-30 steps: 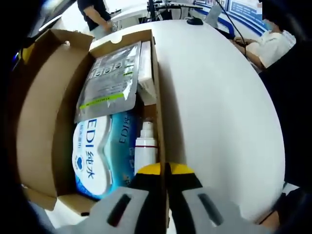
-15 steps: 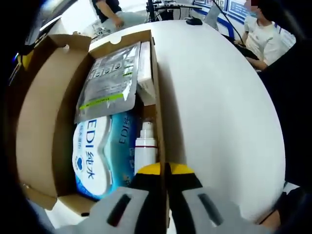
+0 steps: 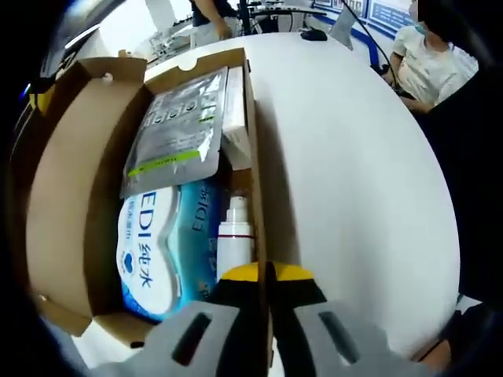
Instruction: Operate the shoe box by opening the lid, removing the specified soft item, and placing it in the target area until the item is outside and the box remains undamaged.
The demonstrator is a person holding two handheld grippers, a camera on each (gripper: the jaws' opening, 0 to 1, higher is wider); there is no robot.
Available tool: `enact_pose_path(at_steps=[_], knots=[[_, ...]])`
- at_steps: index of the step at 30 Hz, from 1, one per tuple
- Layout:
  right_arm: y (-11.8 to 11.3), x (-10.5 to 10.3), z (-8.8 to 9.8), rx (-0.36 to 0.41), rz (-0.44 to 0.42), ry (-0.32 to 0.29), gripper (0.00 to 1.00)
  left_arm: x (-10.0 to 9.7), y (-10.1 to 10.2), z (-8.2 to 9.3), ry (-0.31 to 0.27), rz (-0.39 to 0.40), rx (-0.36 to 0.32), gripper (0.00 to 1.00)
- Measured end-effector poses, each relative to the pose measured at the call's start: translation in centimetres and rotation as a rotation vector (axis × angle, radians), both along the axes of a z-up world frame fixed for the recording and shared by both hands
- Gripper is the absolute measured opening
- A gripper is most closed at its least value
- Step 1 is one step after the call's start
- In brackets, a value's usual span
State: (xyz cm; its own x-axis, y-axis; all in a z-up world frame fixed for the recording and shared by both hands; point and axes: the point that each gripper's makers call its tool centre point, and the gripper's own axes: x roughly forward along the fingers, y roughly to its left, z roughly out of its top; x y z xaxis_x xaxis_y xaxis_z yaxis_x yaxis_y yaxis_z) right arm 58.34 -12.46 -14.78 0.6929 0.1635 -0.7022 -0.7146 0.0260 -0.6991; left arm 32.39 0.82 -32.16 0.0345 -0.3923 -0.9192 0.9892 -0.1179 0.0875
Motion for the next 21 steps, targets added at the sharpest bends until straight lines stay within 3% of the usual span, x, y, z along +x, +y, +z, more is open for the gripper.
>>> enact_pose_path(at_steps=[21], knots=[[0.0,1.2,-1.2,0.003,-0.001,0.06,0.06,-0.1,0.0,0.0,0.003,-0.004,-0.003,0.02]])
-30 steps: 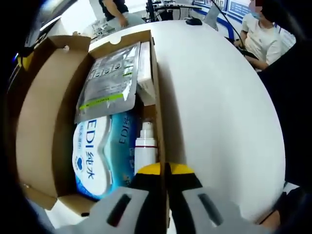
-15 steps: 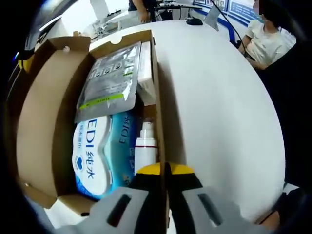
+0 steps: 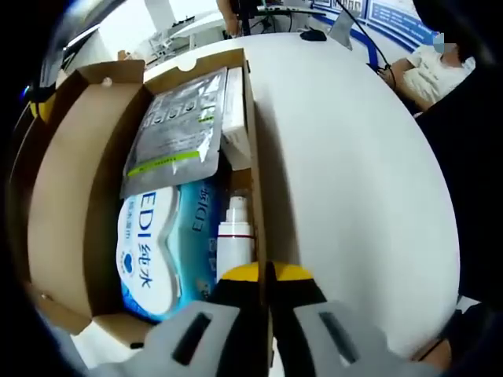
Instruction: Operate the shoe box by opening the lid, removing the specified soft item, and placing it in the target area until the item is outside and the box remains undamaged.
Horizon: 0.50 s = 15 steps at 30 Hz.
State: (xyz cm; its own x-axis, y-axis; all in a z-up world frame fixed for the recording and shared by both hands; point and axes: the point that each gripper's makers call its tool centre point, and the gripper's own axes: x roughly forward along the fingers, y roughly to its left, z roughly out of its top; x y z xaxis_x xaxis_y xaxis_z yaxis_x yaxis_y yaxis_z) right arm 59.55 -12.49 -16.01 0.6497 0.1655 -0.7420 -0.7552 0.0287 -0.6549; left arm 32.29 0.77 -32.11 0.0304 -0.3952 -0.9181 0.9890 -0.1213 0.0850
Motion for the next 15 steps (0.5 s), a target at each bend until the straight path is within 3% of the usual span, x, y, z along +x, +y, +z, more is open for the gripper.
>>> enact_pose_path(at_steps=[15], knots=[[-0.1,1.1,-1.4,-0.007,-0.009,0.042,0.07,0.0,0.0,0.0,-0.001,-0.004,0.002,0.02]])
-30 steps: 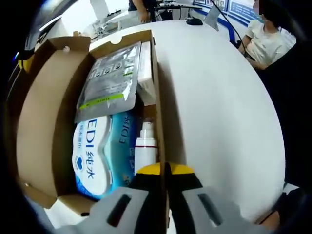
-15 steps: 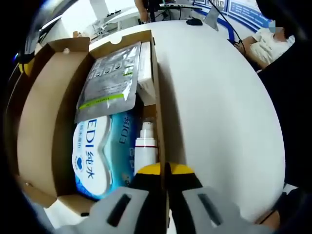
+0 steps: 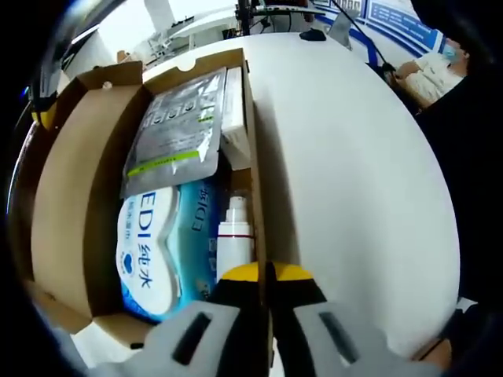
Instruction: Operate the shoe box by opening the lid, removing the specified soft item, and placing it in the target area until the item is outside and the box remains undamaged.
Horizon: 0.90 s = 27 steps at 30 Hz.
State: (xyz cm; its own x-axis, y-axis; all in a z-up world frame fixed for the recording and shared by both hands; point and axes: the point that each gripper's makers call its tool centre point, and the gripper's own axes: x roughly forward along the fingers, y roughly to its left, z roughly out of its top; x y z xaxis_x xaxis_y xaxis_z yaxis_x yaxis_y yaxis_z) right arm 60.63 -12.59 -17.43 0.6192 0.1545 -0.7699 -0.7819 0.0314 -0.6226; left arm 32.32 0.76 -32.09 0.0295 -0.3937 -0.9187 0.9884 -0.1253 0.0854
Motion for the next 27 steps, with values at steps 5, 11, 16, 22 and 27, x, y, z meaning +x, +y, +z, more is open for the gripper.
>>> enact_pose_path(at_steps=[5,11,16,22,27], knots=[[-0.1,0.4,-0.5,0.0,0.001,0.022,0.08,0.0,0.0,0.0,0.01,0.002,-0.007,0.02],[-0.1,1.1,-1.7,-0.005,-0.001,0.054,0.09,-0.2,0.0,0.0,0.007,-0.003,-0.005,0.02],[-0.2,1.5,-2.7,-0.011,0.004,0.094,0.09,-0.2,0.0,0.0,0.017,-0.002,-0.013,0.02],[-0.2,1.9,-3.8,-0.004,0.014,0.171,0.09,-0.1,-0.1,0.0,0.025,-0.003,-0.018,0.02],[-0.2,1.9,-4.6,0.004,0.035,0.236,0.09,0.1,-0.1,-0.1,0.037,-0.006,-0.026,0.02]])
